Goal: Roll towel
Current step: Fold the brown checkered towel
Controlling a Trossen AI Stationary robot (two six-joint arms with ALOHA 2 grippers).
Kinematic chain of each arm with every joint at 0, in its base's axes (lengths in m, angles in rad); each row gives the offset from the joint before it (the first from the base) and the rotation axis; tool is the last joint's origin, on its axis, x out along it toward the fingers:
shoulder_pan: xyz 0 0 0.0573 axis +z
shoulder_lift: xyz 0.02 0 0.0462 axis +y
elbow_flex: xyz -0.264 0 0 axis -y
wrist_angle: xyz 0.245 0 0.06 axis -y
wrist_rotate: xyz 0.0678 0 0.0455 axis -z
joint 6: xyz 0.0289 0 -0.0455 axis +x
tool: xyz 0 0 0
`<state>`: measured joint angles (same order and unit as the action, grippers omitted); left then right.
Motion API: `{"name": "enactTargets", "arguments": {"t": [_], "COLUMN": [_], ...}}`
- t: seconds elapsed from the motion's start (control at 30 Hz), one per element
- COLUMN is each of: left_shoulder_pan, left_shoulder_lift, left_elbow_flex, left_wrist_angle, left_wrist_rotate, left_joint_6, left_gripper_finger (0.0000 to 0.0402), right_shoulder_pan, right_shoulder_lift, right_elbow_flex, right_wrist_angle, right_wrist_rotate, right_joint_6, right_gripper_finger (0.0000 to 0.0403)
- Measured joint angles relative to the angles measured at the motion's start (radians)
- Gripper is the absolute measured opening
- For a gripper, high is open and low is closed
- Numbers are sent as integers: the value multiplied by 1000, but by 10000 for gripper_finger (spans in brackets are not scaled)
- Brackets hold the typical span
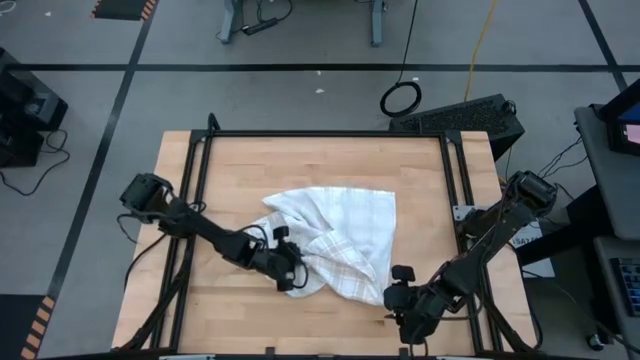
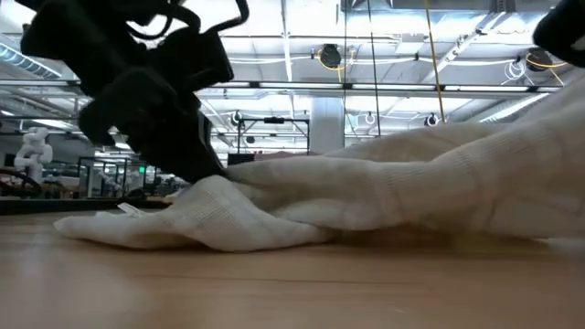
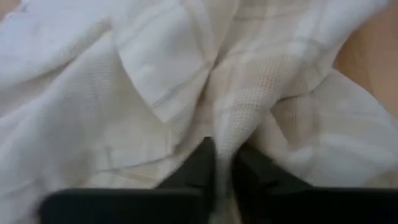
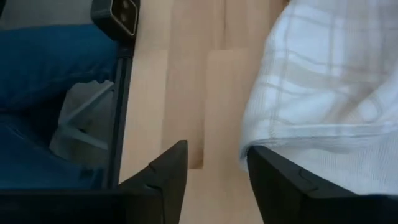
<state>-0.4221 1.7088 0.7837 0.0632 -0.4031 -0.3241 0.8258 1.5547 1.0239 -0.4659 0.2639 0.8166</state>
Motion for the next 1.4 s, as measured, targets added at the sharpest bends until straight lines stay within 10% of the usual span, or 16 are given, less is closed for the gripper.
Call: {"name": "enactTargets", "arguments": {"t": [0.17, 0.63, 1.1, 1.4], "left_shoulder_pan": [-50, -40, -124, -137], "left_shoulder_lift": [-115, -361, -310, -304], "left_elbow_flex": [3, 3, -4, -3], "left_wrist_angle": [-102, -237, -313, -40], "left_wrist_rotate": [-22, -128, -154, -267], "left_joint_6": [65, 160, -135, -13], "left_gripper_finger": [18, 36, 145, 198], "right_shoulder_pan": [8, -112, -218, -293], "right_shoulder_lift": [5, 82, 287, 323], "right_elbow_flex": [0, 0, -1, -1], "right_wrist_angle": [47, 79, 148, 215], "right_wrist_rotate": [28, 512, 472, 419], "right_joint_6": [30, -123, -23, -183], "right_gripper_finger": [146, 146, 146, 146]}}
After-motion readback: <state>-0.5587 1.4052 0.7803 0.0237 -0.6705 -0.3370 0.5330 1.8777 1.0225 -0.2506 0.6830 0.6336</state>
